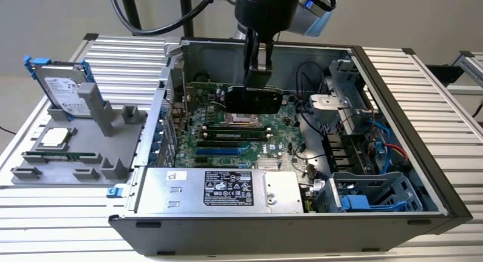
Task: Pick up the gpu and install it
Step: 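Insert the gpu into the slot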
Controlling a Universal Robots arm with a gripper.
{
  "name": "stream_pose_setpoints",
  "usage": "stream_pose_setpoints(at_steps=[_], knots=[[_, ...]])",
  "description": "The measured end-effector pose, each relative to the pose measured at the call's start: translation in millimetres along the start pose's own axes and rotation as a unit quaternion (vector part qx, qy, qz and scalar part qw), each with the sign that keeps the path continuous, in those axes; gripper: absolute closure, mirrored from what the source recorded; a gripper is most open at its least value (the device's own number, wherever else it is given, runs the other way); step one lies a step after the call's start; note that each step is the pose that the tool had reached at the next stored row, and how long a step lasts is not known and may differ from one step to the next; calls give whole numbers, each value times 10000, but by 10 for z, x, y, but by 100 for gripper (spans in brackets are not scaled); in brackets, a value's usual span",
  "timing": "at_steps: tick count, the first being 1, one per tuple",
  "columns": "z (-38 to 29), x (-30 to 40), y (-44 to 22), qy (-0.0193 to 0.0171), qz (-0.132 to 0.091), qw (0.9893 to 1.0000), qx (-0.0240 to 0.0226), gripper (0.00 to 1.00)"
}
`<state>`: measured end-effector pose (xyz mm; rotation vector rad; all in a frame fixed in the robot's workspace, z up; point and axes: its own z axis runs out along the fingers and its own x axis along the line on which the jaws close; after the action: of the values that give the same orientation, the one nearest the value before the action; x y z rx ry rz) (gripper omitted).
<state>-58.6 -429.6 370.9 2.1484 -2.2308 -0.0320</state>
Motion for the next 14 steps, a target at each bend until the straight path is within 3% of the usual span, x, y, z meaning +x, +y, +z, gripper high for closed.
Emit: stream_pose_setpoints(at_steps=[14], knots=[[45, -1, -2, 0, 0, 10000, 0, 100]])
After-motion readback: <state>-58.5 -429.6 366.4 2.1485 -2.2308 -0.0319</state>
